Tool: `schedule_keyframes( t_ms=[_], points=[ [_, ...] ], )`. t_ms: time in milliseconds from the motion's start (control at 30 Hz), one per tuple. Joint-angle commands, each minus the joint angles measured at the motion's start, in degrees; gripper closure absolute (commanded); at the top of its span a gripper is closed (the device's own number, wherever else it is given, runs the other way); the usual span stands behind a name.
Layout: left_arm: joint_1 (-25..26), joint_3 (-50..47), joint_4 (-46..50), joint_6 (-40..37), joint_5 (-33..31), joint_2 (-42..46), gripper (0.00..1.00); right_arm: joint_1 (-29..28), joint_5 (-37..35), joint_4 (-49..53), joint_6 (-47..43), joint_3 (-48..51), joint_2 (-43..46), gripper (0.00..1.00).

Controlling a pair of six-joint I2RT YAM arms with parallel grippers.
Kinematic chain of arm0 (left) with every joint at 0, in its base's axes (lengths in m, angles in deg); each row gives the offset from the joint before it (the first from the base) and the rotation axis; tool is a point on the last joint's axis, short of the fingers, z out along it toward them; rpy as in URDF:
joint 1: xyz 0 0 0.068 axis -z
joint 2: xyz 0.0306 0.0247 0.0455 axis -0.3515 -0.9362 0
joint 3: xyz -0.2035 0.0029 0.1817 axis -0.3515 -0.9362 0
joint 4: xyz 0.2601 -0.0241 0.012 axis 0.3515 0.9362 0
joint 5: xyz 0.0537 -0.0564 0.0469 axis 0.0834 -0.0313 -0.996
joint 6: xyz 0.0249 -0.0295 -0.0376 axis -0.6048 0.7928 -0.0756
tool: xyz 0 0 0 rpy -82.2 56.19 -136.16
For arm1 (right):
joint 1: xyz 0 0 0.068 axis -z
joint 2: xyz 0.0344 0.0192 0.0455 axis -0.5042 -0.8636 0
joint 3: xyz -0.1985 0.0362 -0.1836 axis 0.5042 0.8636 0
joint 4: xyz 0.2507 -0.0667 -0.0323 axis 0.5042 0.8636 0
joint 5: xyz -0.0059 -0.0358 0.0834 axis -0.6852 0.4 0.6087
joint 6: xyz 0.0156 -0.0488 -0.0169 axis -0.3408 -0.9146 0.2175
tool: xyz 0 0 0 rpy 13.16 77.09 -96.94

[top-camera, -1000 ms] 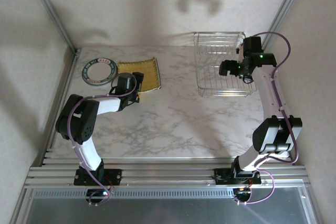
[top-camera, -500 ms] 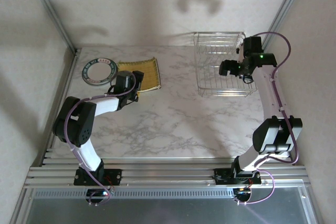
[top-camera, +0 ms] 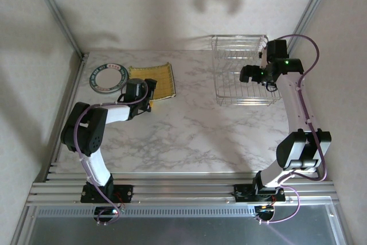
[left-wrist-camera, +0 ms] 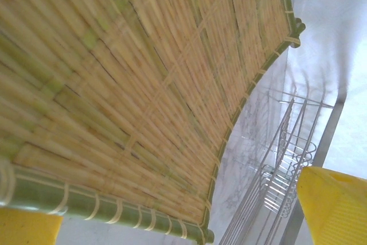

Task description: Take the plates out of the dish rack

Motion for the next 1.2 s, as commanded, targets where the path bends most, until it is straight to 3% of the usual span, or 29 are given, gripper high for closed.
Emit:
schedule_keyframes(
  t_ms=[0,500,867,1000,1167],
  points=[
    [-0.50,1.28,-2.00,-0.14,1.55,0.44,0.00,0.35,0.67,0.13,0.22,-1.39,0.72,0.01],
    [-0.20,-4.35,-2.20,-0.98,1.69,5.17,0.00,0.33,1.14,-0.09,0.32,-0.84,1.58,0.01],
    [1.98,-3.82,7.14,-7.95,-2.89,12.32,0.00,0.34,0.86,0.12,0.14,-0.99,2.12,0.01],
    [1.83,-0.17,16.04,-17.92,-8.86,18.90,0.00,0.35,0.11,0.90,-0.37,-1.41,2.39,0.01],
    [-2.86,21.71,39.15,-48.18,-7.35,17.76,0.00,0.39,-1.21,2.33,-1.14,-2.04,2.32,0.01]
  ],
)
